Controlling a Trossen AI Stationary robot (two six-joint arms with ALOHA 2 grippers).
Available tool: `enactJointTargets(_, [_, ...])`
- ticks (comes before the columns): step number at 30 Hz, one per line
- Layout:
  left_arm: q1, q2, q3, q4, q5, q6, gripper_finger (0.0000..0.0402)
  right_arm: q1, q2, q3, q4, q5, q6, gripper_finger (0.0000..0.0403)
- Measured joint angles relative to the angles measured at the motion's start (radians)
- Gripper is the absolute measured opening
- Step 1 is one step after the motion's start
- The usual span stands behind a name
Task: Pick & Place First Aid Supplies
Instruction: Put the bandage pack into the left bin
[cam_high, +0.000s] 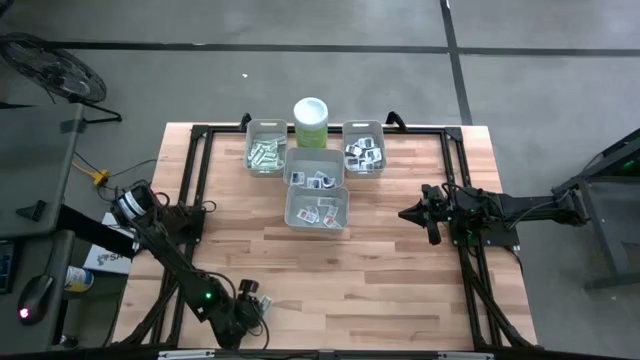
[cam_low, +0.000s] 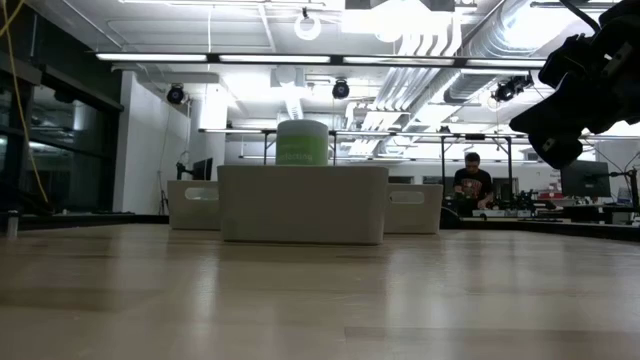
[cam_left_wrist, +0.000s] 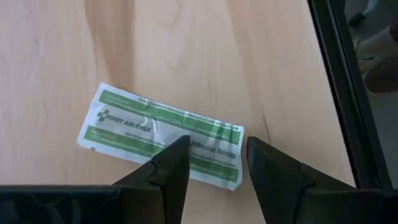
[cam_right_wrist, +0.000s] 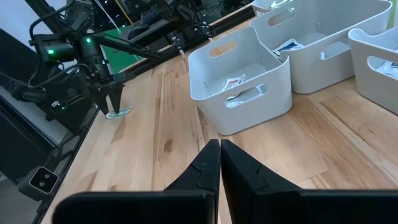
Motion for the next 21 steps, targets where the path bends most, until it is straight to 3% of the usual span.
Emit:
enactJointTargets(15, [-0.001,0.119,0.008,0.023,-0.061,-0.005,0.0156,0.0,0.0,0.0,0.0,0.0,0.0,0.0012])
enactJointTargets(21, [-0.001,0.12,0.007,0.012,-0.081,-0.011,0.0108,0.0,0.0,0.0,0.0,0.0,0.0,0.0012])
